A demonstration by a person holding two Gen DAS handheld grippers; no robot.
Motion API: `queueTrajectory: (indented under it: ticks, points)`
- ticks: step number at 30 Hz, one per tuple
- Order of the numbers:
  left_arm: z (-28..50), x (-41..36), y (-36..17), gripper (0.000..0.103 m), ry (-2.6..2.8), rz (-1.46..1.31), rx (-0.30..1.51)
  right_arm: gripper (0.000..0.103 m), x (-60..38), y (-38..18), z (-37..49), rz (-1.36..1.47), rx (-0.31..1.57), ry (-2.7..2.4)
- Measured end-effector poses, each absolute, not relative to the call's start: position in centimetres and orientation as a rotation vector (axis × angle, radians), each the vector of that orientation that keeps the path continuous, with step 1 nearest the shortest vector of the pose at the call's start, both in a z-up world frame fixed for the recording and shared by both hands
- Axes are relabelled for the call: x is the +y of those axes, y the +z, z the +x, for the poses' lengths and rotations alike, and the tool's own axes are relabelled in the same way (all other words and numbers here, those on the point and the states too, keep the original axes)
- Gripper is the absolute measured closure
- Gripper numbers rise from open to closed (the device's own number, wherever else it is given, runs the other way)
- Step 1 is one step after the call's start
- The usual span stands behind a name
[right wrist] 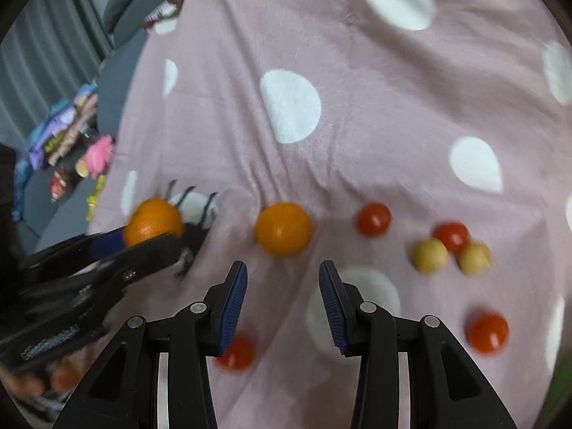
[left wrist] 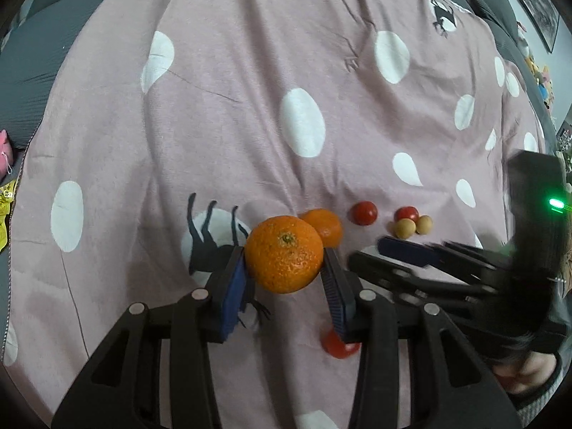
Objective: Organize fruits
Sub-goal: 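Grasp an orange with the left tool while the right tool grasps another orange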
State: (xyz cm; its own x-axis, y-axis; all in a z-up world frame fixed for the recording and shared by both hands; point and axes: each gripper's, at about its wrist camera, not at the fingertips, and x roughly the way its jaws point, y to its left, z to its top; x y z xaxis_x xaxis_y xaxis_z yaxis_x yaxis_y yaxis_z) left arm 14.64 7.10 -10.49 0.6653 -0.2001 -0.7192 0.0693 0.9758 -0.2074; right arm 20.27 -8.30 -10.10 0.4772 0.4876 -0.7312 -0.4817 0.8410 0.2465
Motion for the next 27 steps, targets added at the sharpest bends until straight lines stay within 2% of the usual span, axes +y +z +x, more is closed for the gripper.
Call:
queueTrajectory:
  ticks: [4,6,14,27]
  points:
    - [14.9,7.9,-11.2,0.062,-0.154,-0.180,0.846,0.060,-6.1,-11.7,22.5,-0.049,0.934,0.570]
    - [14.9,8.2,-11.6,0.062,-0.149,-0.183,0.853,0.054,-5.8,-12.0,22.9,-0.021,0.940,0.592]
    - [15.4,9.0,-12.2,0.062,-0.128,-0.194,0.876,0.056,-4.8,-12.3,23.0,-0.045,0.939,0.592]
    - [10.7,7.4,-11.3,0.062,-0.176,-0.175,0.893,0.056,-12.6,-8.3,15.1,0.094,0.907,0.549]
